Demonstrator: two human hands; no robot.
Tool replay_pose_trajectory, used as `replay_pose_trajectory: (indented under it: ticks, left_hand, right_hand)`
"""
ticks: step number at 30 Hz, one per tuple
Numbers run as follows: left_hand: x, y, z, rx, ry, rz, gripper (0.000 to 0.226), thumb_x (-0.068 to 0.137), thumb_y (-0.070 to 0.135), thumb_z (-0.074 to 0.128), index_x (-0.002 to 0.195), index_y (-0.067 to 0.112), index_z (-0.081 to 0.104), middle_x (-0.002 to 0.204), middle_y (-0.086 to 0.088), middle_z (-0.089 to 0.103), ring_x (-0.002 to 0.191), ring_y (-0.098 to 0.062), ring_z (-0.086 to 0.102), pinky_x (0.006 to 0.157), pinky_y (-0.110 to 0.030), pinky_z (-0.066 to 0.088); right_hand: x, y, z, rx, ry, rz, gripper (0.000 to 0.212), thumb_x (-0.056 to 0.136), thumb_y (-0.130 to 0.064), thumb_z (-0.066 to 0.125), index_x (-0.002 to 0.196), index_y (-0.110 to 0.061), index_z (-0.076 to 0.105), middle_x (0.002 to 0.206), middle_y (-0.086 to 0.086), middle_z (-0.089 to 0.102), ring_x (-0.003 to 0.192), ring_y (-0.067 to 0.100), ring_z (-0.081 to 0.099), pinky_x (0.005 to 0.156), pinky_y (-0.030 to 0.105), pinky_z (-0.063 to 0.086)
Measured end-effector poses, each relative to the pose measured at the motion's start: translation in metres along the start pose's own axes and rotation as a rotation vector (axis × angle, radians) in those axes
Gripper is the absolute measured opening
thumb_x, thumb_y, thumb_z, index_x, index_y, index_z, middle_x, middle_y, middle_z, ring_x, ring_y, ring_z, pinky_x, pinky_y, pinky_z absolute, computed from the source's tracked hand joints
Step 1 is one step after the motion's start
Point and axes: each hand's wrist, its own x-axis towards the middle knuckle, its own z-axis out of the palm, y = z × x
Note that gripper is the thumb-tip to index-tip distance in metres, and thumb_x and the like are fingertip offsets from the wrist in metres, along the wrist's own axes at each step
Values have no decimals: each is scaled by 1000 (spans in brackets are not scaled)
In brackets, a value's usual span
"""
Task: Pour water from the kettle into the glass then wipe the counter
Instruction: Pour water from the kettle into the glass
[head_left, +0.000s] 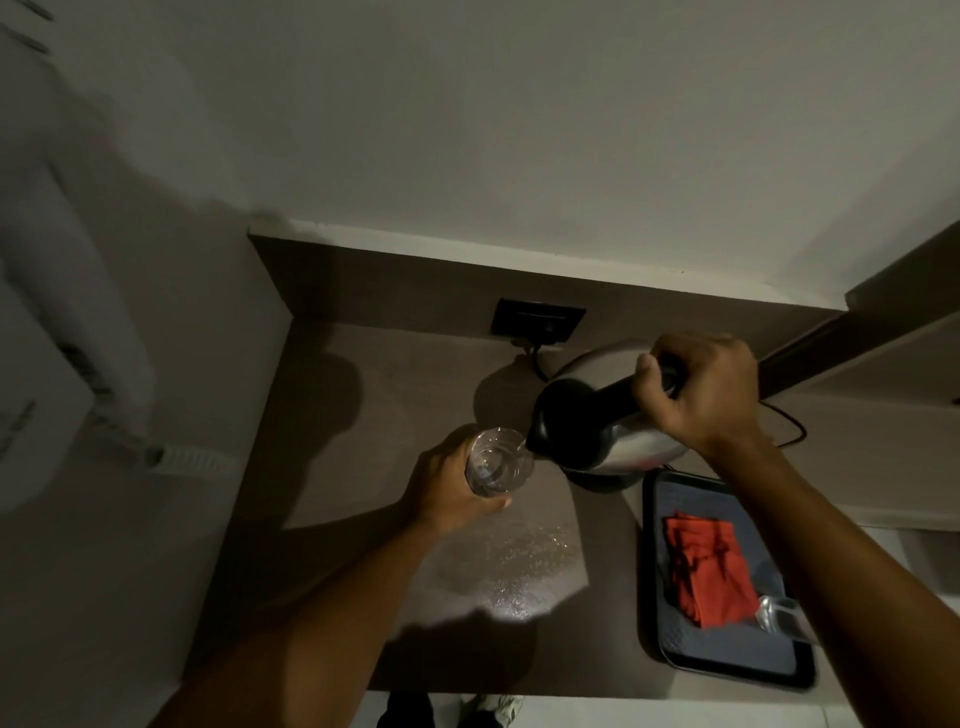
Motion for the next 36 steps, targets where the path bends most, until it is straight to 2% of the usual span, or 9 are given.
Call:
replay_pose_trajectory:
  ticks: [4, 10, 14, 18, 21, 25, 28, 36]
  left_hand:
    - [2, -4, 2, 20, -11, 19, 90, 53, 46, 92, 132, 19, 57, 122, 2, 69, 109, -15, 66, 92, -32, 56]
    - [3, -8, 0, 33, -25, 49, 92, 52, 52, 89, 132, 23, 54, 123, 4, 68, 110, -13, 66, 90, -30, 58]
    - [3, -8, 0, 32, -35, 53, 91, 53, 53, 87, 133, 22, 54, 122, 3, 69, 108, -14, 66, 88, -33, 59]
    - [2, -8, 1, 41, -14, 46, 89, 52, 54, 84, 131, 25, 54, 122, 5, 68, 108, -13, 66, 88, -31, 59]
    - [3, -8, 3, 67, -5, 35, 89, 51, 59, 82, 130, 30, 53, 122, 8, 68, 108, -10, 65, 89, -28, 58]
    - [2, -9, 4, 69, 2, 13, 89, 48, 63, 80, 128, 38, 49, 120, 14, 67, 107, -5, 63, 89, -23, 57]
    - [2, -11, 4, 71, -8, 17, 89, 48, 63, 81, 127, 40, 48, 119, 16, 66, 105, -4, 64, 87, -21, 57]
    - [3, -10, 4, 40, -33, 19, 89, 55, 52, 87, 133, 26, 52, 125, 6, 67, 114, -13, 64, 93, -32, 57]
  right_hand:
    - [4, -3, 3, -130, 0, -91, 49, 87, -41, 42, 52, -11, 57, 44, 7, 53, 38, 22, 47, 56, 25, 34]
    - [11, -7, 1, -177, 16, -179, 52, 89, -44, 42, 51, -12, 57, 41, 5, 51, 36, 21, 46, 51, 29, 44]
    - [17, -9, -6, -226, 27, -241, 51, 89, -44, 44, 50, -13, 55, 41, 2, 48, 35, 19, 44, 56, 24, 34]
    - [24, -13, -16, -285, 43, -278, 50, 89, -45, 45, 50, -16, 52, 47, -7, 38, 40, 14, 35, 60, 23, 28]
    - [29, -16, -21, -293, 41, -300, 49, 89, -46, 44, 51, -17, 51, 49, -9, 34, 41, 13, 30, 60, 24, 28]
    - [34, -18, -29, -305, 14, -311, 51, 91, -48, 42, 52, -16, 49, 47, -7, 34, 38, 15, 31, 55, 28, 37]
    - [37, -18, -34, -326, 19, -333, 52, 91, -48, 42, 51, -16, 49, 46, -7, 34, 39, 15, 30, 56, 25, 33]
    - [41, -24, -43, -342, -3, -357, 54, 91, -49, 42, 51, -14, 52, 44, -4, 37, 40, 14, 30, 55, 28, 38]
